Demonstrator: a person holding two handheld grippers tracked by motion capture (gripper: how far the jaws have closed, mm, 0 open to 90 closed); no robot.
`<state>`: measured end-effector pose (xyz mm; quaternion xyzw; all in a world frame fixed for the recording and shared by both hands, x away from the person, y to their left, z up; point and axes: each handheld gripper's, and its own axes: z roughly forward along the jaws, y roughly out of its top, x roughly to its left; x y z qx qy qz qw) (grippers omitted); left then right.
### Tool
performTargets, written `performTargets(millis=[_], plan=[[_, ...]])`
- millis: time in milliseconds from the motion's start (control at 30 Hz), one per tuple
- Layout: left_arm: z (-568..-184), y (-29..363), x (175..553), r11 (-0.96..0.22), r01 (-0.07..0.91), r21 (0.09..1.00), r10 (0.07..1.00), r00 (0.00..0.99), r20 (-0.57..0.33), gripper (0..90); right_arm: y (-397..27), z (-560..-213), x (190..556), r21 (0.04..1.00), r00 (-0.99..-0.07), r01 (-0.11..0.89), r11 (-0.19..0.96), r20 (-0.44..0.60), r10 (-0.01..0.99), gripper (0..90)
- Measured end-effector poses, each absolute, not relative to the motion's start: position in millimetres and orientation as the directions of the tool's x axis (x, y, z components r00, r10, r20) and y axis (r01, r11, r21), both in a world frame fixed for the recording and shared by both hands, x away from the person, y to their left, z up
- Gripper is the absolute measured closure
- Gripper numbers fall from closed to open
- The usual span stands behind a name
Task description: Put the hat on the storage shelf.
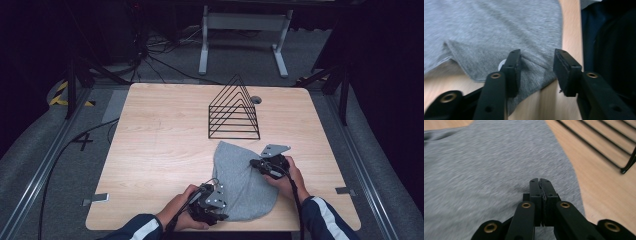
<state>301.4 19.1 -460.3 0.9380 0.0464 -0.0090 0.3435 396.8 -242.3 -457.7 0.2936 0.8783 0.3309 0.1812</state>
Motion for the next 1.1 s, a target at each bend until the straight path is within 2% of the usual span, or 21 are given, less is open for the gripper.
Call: performTargets(millis=[100, 167, 300, 367, 433, 567, 800, 867, 933, 967, 1100], plan=[[-453, 12, 302, -0.763, 0.050, 0.644, 0.060, 0.998, -0.006, 51.9, -238, -458, 401, 0.693, -0.754, 0.380, 0.613, -0.151, 0.639, 86.1], [-443, 14, 312, -0.740, 0.049, 0.671, 0.078, 0.997, 0.014, 46.8, -240, -456, 398, 0.704, -0.754, 0.374, 0.604, -0.149, 0.640, 87.4], [-430, 22, 339, -0.706, 0.067, 0.705, 0.130, 0.991, 0.036, 45.1, -244, -447, 384, 0.743, -0.768, 0.344, 0.574, -0.129, 0.627, 89.2], [-424, 27, 362, -0.688, 0.098, 0.719, 0.195, 0.979, 0.052, 44.5, -243, -442, 370, 0.755, -0.791, 0.324, 0.570, -0.114, 0.601, 89.3], [-424, 28, 372, -0.689, 0.106, 0.717, 0.204, 0.978, 0.052, 44.1, -242, -441, 362, 0.758, -0.804, 0.315, 0.571, -0.106, 0.585, 89.3], [-428, 26, 408, -0.690, 0.140, 0.710, 0.271, 0.960, 0.075, 45.1, -226, -446, 329, 0.739, -0.858, 0.291, 0.607, -0.079, 0.507, 89.3], [-444, 8, 440, -0.718, 0.167, 0.676, 0.306, 0.948, 0.090, 46.2, -205, -445, 300, 0.731, -0.907, 0.247, 0.636, -0.057, 0.418, 89.3], [-449, 6, 446, -0.747, 0.166, 0.644, 0.312, 0.942, 0.120, 48.0, -201, -448, 294, 0.718, -0.917, 0.242, 0.653, -0.051, 0.396, 89.3], [-455, 9, 450, -0.766, 0.179, 0.618, 0.313, 0.943, 0.115, 49.5, -200, -451, 291, 0.697, -0.919, 0.241, 0.675, -0.059, 0.389, 89.3], [-456, 13, 451, -0.746, 0.200, 0.635, 0.327, 0.941, 0.088, 49.4, -201, -452, 291, 0.691, -0.920, 0.244, 0.681, -0.058, 0.388, 89.3], [-455, 33, 443, -0.764, 0.200, 0.613, 0.318, 0.944, 0.089, 50.8, -211, -455, 295, 0.660, -0.900, 0.292, 0.692, -0.056, 0.433, 89.6]])
